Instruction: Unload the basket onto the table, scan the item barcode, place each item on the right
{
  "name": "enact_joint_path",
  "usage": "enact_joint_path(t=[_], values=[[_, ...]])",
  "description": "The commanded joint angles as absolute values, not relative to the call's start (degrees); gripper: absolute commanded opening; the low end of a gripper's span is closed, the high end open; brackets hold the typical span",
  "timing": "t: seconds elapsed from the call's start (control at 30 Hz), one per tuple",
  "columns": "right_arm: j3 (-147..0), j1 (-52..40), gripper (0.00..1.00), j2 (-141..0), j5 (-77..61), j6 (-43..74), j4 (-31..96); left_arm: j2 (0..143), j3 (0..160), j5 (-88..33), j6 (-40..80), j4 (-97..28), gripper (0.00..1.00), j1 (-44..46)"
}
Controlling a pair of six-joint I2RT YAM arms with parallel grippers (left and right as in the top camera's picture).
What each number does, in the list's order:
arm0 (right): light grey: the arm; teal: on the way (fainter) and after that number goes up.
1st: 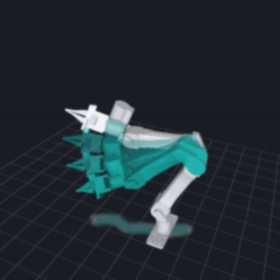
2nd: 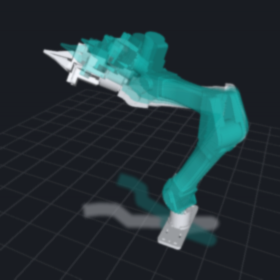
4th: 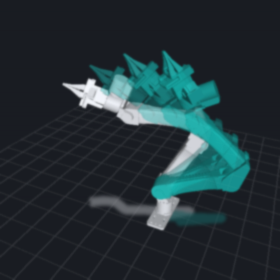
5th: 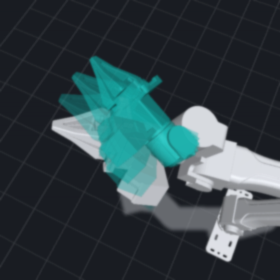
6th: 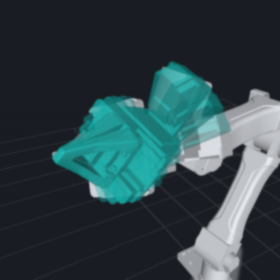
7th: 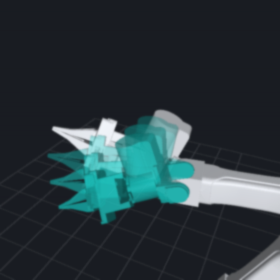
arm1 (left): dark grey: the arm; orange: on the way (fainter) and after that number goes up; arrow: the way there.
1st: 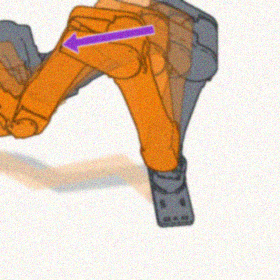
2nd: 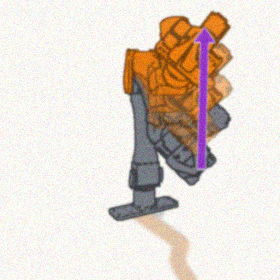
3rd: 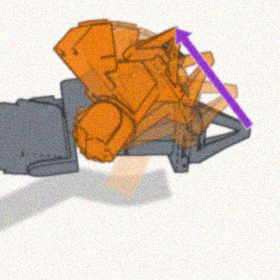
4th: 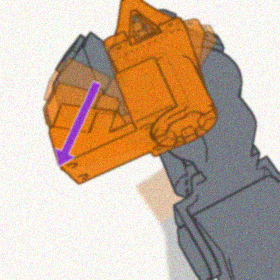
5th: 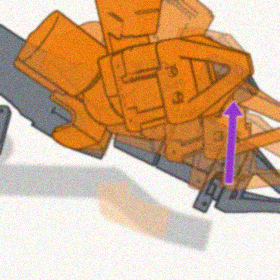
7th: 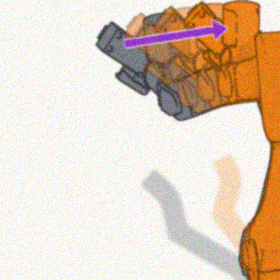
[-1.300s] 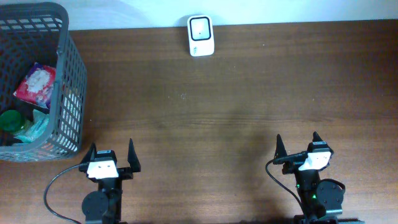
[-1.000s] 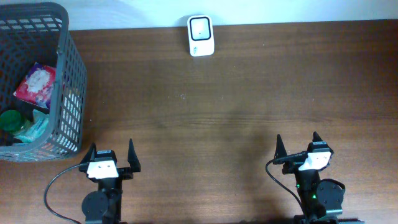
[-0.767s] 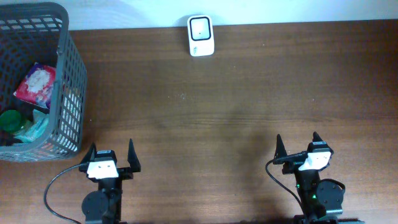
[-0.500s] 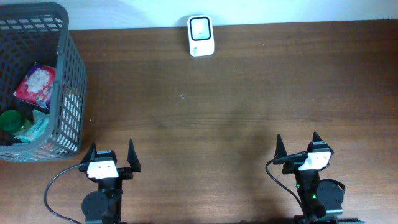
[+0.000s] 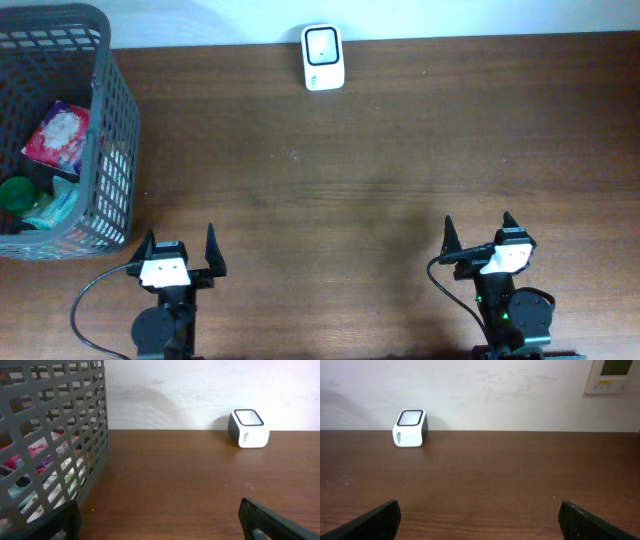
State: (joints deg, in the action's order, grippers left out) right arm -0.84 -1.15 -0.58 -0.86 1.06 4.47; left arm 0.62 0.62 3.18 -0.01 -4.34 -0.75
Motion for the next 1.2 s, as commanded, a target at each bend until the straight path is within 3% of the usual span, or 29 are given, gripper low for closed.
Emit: enact_joint_path(t=[0.0,0.9,1.0,1.07,1.17], values=[[-0.3,-0.8,0.99,-0.3,-0.4,0.9,4.5,0.3,0.5,2.8,-0.7,-4.6,0.99,-0.6],[-0.3,-0.8,0.99,-0.3,-0.4,0.9,4.5,0.3,0.5,-0.7,-0.7,-3.5,0.99,-0.5],[-0.3,-0.8,0.98,-0.3,-0.4,0.9,4.5,0.3,0.5,-6.7,-0.7,4.2,0.99,-0.5],[-0.3,-0.8,0.98,-0.3,-0.4,0.9,4.5,0.3,0.5,-14.9,-0.7,18.8,0.99,-0.5],[-0.3,-0.8,0.99,-0.3,-0.4,0.9,4.5,0.3,0.7,-15.0,-0.9,38.8,0.99,-0.5]])
